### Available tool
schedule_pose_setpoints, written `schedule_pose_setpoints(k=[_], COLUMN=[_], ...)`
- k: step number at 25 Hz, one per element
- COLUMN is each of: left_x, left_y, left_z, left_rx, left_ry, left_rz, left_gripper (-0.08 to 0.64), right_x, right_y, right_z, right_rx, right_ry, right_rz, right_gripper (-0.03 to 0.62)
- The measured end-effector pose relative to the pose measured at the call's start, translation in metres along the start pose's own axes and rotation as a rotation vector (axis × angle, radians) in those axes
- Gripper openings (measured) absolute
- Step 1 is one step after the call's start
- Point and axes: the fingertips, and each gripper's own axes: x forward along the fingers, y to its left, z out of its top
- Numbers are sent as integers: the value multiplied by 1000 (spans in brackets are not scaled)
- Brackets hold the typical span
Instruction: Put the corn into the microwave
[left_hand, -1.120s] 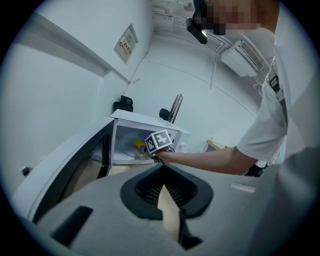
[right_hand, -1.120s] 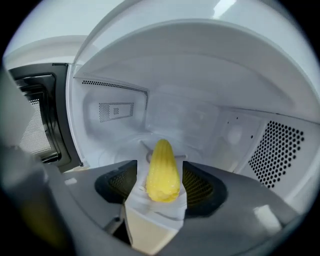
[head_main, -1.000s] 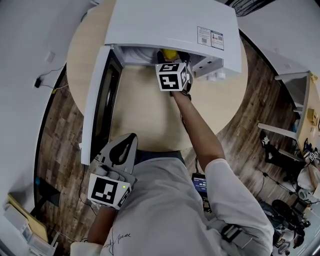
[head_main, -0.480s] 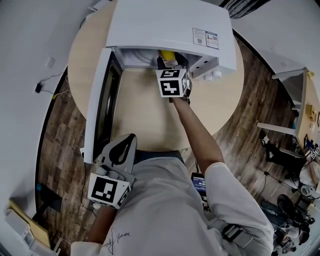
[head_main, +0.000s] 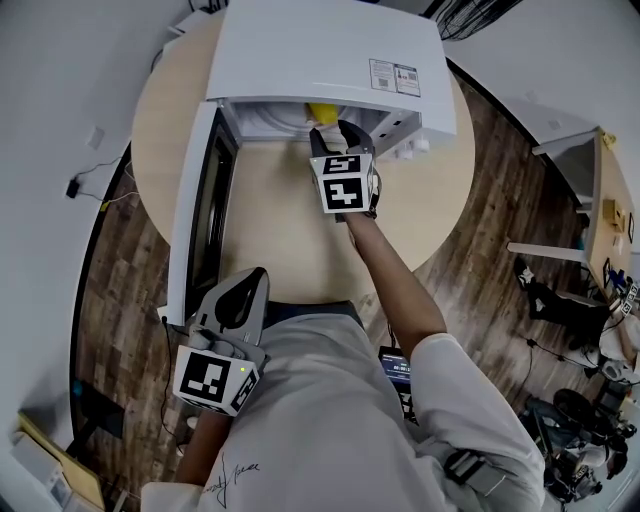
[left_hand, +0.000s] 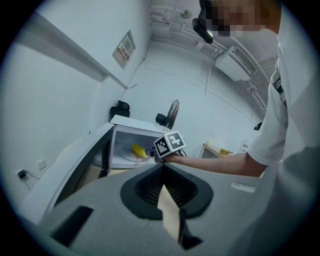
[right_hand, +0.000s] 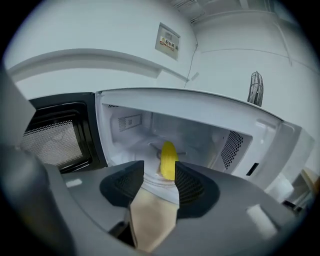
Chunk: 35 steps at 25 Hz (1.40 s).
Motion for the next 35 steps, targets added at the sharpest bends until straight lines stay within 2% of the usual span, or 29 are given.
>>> schedule_pose_setpoints(k=[14,16,26,31,35], left_x=[-9,-10,-13,-15,-18], left_y=[-6,-7,-10,-8,-6], left_z=[4,5,9,9,8], left_rx=[16,18,21,25,10], left_ry=[-26,-31,-58,-67,-74], left_rz=[-29,-30,-37,-32,-32], left_gripper=[-9,-9,-9,-9,-9], right_x=[-51,-62,-103,-126,-144], right_y=[15,15,16,19,25], right_z=[-5,-2,0,-4,-5], right_rx=[93,116,166,196,232], right_ry=[-25,-42,-61,-67,-73], right_rz=[47,51,77,82,120], right_gripper=[142,114,110,89,67])
